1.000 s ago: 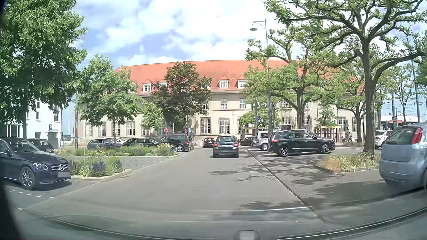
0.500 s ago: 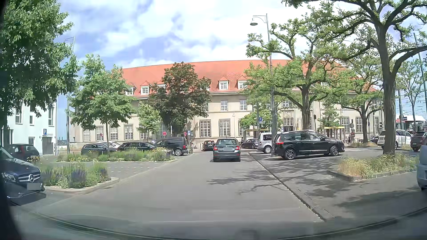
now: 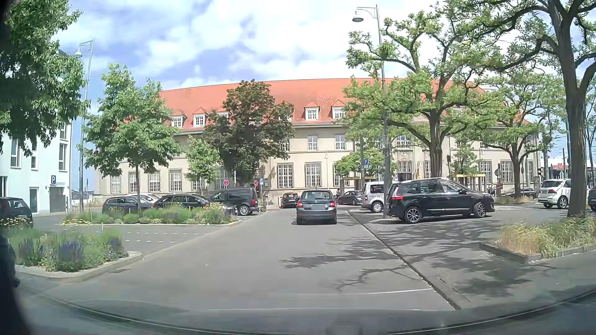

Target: Follow the waypoints while adhering to traffic rules and regulations

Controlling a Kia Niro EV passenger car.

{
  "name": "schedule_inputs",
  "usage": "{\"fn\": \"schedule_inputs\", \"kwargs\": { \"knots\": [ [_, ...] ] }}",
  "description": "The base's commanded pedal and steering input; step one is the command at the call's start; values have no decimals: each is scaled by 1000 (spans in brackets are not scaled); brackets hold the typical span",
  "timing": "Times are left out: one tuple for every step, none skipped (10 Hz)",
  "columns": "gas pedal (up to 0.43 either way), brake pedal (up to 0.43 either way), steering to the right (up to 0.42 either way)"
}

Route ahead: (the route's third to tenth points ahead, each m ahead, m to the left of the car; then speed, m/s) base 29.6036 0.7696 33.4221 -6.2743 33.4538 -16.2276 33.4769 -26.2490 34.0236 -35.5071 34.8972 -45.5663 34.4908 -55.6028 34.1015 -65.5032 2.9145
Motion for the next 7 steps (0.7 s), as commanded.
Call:
{"fn": "schedule_inputs", "kwargs": {
  "knots": [
    [0, 30, 0],
    [0, 30, 0],
    [0, 30, 0],
    [0, 30, 0],
    [0, 30, 0],
    [0, 24, 0],
    [0, 30, 0]
  ]
}}
